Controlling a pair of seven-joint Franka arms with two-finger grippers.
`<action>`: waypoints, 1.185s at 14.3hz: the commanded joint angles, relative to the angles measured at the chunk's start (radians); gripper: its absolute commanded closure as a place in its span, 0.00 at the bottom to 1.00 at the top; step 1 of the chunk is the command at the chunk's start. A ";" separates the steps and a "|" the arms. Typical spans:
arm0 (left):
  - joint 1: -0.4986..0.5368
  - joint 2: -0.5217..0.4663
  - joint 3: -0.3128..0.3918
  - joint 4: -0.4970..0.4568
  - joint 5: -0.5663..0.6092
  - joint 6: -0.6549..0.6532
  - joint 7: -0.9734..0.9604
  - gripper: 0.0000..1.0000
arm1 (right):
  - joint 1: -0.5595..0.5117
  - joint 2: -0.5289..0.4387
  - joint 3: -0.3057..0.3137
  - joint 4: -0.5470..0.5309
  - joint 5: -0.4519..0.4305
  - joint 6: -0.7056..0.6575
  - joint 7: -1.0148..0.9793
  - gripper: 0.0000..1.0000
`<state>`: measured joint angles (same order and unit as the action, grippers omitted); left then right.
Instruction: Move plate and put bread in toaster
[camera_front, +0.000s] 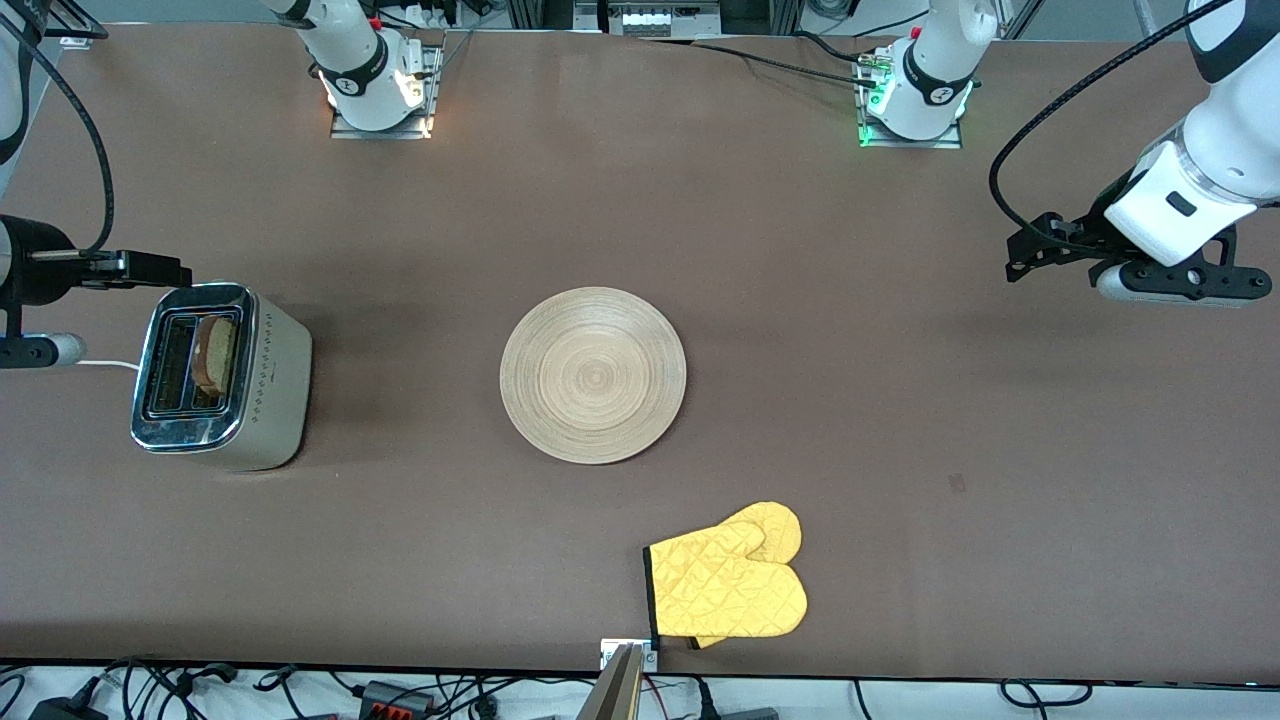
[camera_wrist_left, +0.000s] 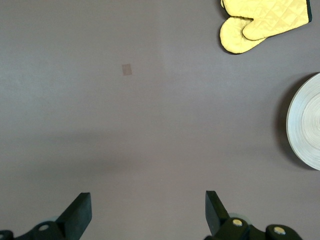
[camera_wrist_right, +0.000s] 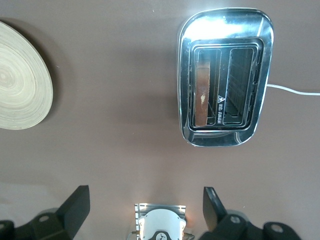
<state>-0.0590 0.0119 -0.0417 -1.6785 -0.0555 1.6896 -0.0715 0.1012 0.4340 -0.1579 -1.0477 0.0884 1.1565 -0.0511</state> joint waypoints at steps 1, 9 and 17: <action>0.004 -0.010 -0.006 -0.004 0.023 -0.005 0.006 0.00 | -0.008 -0.011 -0.006 0.005 0.007 -0.027 0.011 0.00; 0.004 -0.010 -0.006 -0.004 0.023 -0.004 0.006 0.00 | -0.060 -0.289 0.020 -0.392 -0.028 0.204 0.022 0.00; 0.002 -0.010 -0.007 -0.004 0.023 -0.004 0.006 0.00 | -0.192 -0.465 0.175 -0.643 -0.093 0.380 0.031 0.00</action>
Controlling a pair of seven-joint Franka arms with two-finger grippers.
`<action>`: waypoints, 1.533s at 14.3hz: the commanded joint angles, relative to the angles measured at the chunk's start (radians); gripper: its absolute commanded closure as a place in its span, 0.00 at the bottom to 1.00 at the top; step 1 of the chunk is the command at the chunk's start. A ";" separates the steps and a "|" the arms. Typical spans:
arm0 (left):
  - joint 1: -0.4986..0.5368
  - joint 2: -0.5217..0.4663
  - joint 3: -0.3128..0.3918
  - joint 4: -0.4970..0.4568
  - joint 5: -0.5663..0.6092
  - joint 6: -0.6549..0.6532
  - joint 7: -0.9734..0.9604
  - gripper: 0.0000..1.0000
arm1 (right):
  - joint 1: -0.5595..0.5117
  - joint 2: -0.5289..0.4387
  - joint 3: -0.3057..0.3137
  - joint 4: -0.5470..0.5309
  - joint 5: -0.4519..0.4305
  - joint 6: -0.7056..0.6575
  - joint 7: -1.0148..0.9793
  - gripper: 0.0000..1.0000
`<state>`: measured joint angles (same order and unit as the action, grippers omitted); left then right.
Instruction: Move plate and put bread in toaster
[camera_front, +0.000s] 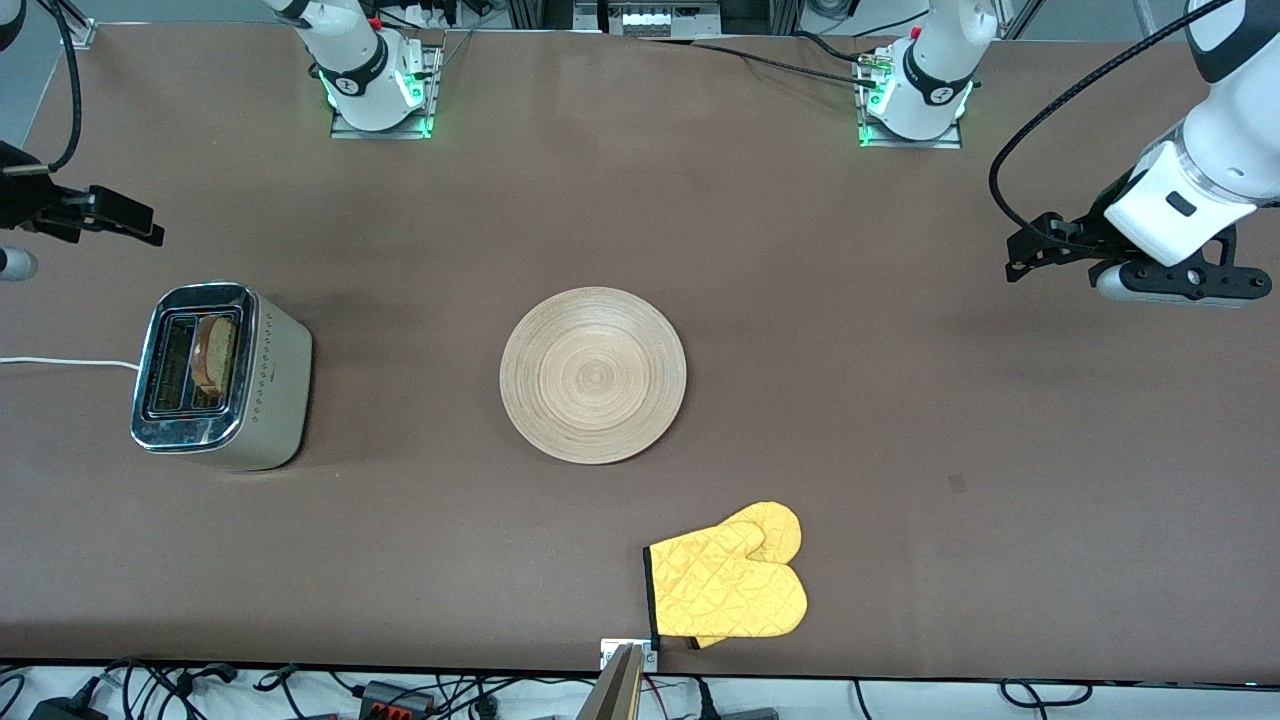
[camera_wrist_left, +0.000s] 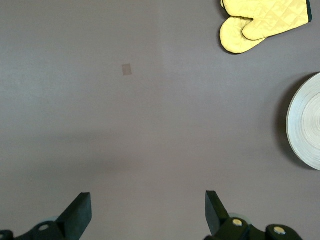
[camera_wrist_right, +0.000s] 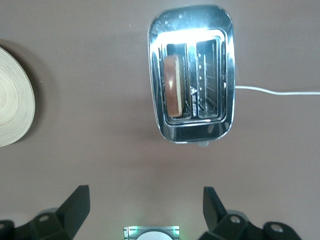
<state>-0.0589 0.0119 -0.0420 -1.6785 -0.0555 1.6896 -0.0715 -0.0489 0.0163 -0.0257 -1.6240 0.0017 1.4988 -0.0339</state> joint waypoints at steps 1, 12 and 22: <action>0.002 -0.010 -0.007 -0.004 0.025 -0.002 0.007 0.00 | -0.069 -0.047 0.064 -0.068 -0.006 0.053 0.014 0.00; 0.004 -0.009 -0.007 -0.004 0.025 -0.004 0.007 0.00 | 0.009 -0.075 0.037 -0.089 -0.003 0.087 0.177 0.00; 0.002 -0.009 -0.007 -0.004 0.025 -0.004 0.007 0.00 | 0.078 -0.065 -0.042 -0.086 -0.011 0.057 0.160 0.00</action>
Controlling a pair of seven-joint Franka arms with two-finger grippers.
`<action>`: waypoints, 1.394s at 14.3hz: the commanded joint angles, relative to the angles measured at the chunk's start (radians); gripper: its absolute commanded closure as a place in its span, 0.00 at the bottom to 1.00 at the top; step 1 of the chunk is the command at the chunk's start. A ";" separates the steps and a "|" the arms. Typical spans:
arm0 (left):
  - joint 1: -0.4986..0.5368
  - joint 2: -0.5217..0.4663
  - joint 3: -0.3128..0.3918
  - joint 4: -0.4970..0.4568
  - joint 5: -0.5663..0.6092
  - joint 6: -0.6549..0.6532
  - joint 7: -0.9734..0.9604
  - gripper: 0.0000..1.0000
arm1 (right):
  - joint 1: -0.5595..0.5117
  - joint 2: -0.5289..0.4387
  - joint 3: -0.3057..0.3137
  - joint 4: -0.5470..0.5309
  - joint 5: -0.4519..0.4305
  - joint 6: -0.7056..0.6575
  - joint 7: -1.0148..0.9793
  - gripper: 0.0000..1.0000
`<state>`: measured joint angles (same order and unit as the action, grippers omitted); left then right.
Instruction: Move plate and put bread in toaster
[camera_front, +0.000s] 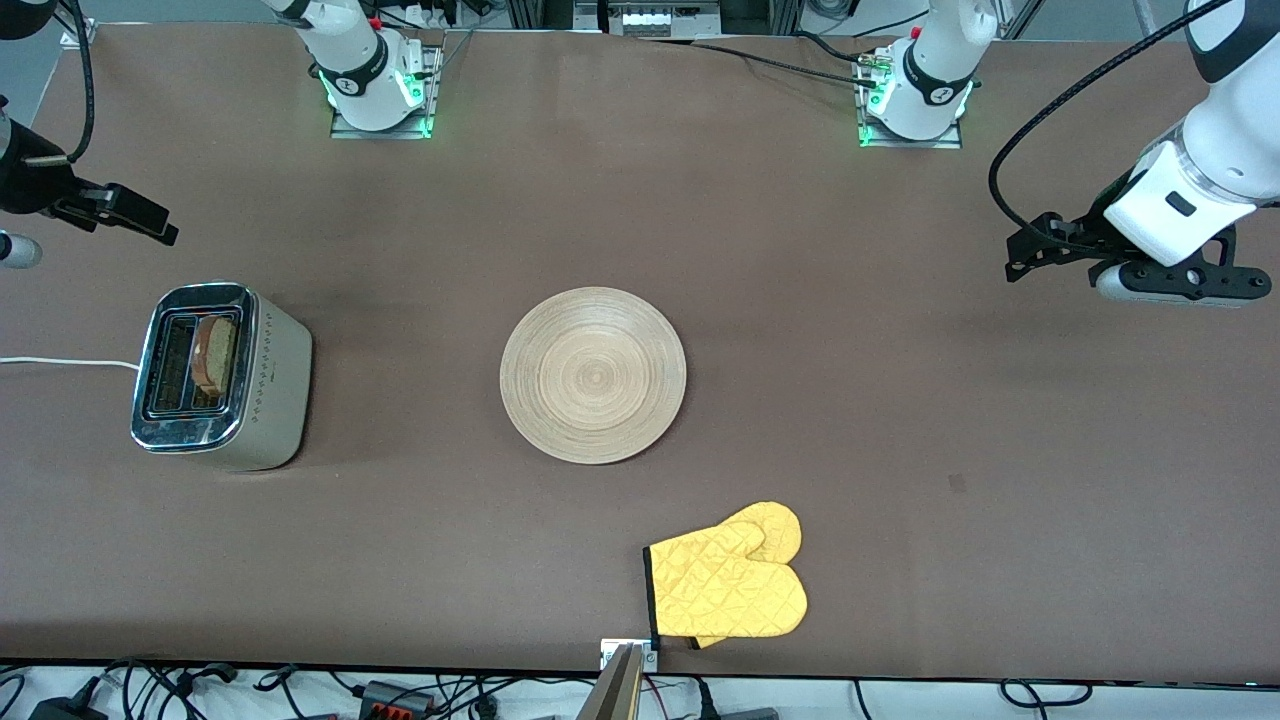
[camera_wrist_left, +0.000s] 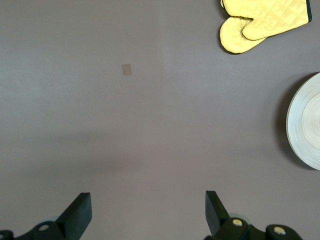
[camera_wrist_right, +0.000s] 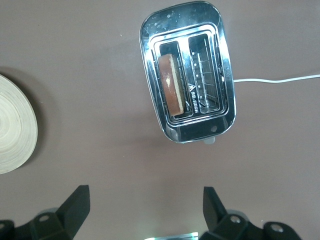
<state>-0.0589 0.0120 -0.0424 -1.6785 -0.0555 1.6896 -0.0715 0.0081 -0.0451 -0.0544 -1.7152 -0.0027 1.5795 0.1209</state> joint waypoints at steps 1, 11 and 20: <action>0.004 -0.009 -0.007 -0.004 0.025 -0.004 0.007 0.00 | 0.021 -0.004 -0.015 0.005 -0.005 -0.039 -0.001 0.00; 0.004 -0.009 -0.007 -0.004 0.023 -0.004 0.007 0.00 | 0.021 0.037 -0.010 0.061 -0.040 -0.017 -0.115 0.00; 0.002 -0.009 -0.008 -0.003 0.023 -0.004 0.007 0.00 | 0.029 0.056 -0.008 0.077 -0.074 -0.006 -0.093 0.00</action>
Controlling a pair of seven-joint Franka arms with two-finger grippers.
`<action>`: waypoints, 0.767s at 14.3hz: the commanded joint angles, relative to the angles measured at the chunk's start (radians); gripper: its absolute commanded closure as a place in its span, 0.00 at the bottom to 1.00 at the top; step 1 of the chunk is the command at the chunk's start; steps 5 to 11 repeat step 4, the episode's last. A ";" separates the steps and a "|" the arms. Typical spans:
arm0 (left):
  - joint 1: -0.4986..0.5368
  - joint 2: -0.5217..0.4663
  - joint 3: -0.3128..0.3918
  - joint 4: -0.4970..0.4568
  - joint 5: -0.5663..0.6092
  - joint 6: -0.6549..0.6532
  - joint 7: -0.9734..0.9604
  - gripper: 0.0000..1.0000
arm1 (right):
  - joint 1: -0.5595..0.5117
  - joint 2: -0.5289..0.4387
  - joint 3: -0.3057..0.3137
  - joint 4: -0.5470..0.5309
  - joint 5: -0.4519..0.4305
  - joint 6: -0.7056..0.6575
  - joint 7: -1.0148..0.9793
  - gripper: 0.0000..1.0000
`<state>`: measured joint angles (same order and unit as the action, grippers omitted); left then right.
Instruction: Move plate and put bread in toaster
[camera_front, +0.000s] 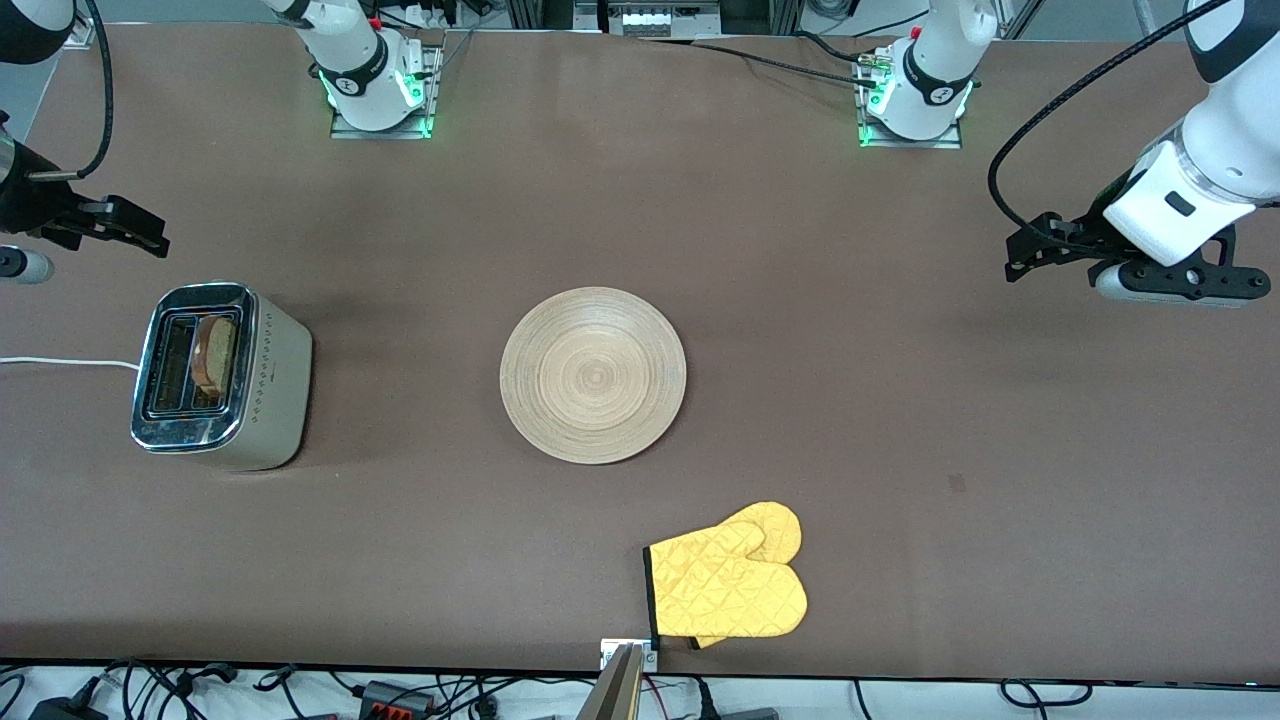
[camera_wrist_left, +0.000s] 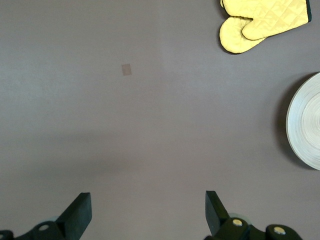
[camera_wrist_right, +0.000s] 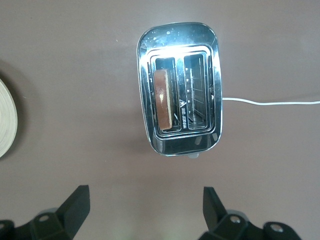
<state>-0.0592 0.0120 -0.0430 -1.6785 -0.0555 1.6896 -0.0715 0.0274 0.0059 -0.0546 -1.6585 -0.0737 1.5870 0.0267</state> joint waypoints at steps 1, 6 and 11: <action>0.002 -0.009 -0.008 -0.003 0.023 -0.004 0.007 0.00 | 0.009 0.005 -0.008 0.020 -0.003 -0.012 0.001 0.00; 0.004 -0.009 -0.008 -0.003 0.023 -0.004 0.007 0.00 | 0.008 0.005 -0.008 0.020 0.000 -0.012 -0.001 0.00; 0.004 -0.009 -0.008 -0.003 0.023 -0.004 0.007 0.00 | 0.008 0.005 -0.008 0.020 0.000 -0.012 -0.001 0.00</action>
